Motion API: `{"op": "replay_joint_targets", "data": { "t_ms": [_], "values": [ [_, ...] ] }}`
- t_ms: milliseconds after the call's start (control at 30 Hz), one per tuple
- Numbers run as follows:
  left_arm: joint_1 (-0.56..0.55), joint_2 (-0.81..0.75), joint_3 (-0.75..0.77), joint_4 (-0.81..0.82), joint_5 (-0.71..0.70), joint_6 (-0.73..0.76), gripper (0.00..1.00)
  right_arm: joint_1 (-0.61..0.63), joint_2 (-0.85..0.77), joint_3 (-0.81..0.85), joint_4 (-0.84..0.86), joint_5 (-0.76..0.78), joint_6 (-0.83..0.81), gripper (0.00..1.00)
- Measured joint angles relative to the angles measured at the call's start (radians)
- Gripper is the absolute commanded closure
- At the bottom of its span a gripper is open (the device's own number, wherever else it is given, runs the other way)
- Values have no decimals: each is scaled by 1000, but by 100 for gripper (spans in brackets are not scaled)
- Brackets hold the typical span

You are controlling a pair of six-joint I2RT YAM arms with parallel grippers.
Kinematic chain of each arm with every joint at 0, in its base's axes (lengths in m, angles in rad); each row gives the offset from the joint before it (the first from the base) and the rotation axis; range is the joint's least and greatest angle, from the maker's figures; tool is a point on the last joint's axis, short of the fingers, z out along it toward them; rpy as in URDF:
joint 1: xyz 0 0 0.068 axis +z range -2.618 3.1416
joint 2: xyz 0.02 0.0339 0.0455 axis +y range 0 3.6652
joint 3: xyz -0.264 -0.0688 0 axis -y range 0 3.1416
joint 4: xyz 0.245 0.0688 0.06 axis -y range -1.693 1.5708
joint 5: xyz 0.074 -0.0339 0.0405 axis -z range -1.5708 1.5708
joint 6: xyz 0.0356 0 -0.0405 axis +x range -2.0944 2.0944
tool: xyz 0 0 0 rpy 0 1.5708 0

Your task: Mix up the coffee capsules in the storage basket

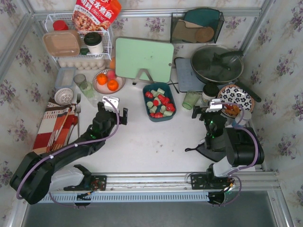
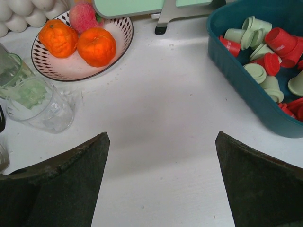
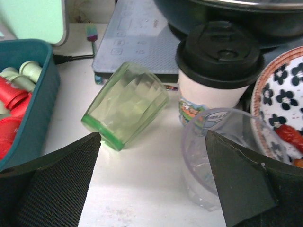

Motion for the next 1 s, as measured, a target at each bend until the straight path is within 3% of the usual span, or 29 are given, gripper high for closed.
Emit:
{"op": "replay_joint_targets", "data": {
  "t_ms": [200, 433, 567, 700, 733, 833, 1000],
  "values": [
    [0, -71, 1, -35, -18, -12, 3, 0, 0, 0, -27, -13, 21, 0],
    [30, -302, -59, -122, -219, 33, 1, 0, 0, 0, -27, -16, 24, 0],
    [138, -463, -164, -182, -411, 2, 1, 0, 0, 0, -27, -17, 24, 0],
    [287, -585, -289, -263, -484, -111, 0, 0, 0, 0, -27, -17, 24, 0],
    [331, -585, -339, -328, -446, -136, 0, 0, 0, 0, -27, -17, 24, 0],
    [349, -540, -333, -288, -410, -133, 0, 0, 0, 0, -27, -17, 24, 0],
    [402, -217, -230, -205, -165, -13, 0, 0, 0, 2, -29, -17, 25, 0]
  ]
}}
